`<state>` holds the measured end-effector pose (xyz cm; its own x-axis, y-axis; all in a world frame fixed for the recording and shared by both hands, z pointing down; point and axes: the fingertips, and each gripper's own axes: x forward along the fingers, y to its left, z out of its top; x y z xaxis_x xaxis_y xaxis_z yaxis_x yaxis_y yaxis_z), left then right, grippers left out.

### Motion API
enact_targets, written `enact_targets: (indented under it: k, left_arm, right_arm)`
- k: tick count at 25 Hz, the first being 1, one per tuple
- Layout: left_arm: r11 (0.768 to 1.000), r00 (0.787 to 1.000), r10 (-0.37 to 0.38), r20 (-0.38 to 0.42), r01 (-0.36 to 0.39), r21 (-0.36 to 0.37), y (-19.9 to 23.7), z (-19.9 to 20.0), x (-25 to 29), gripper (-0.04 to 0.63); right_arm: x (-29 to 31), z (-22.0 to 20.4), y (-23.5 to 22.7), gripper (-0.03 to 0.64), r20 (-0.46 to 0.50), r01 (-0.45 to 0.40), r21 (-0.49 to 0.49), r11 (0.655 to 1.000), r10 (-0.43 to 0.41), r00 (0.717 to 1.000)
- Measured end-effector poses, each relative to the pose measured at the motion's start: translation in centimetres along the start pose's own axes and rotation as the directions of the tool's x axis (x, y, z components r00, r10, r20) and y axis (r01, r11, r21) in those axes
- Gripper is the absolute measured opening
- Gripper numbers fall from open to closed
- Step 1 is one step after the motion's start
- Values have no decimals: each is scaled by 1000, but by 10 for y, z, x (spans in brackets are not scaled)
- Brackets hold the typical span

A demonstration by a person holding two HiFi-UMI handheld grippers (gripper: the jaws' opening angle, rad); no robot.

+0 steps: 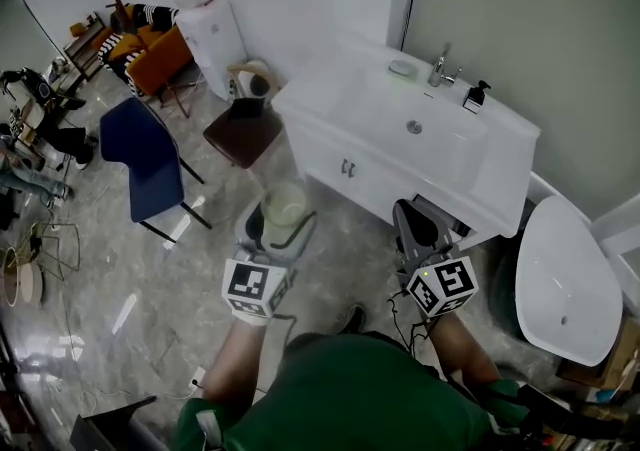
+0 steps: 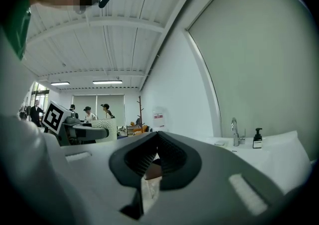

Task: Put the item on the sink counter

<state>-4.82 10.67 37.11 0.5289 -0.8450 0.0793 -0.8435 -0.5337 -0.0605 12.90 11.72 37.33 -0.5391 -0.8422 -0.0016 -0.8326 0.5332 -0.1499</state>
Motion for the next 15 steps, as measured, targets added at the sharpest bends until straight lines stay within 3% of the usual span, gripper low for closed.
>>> enact_targets:
  k: [8,15]
  left_arm:
    - [1000,999,24,-34,-24,-6,16,-6,44,368]
    - [1000,1000,8,-21,-9,-24,61,-13,83,368]
  right_arm:
    - [41,-3,-40,-2,-16,-18,31,999,18,1000]
    - [85,-5,-56,-2,-23,15,20,1000,-14,1000]
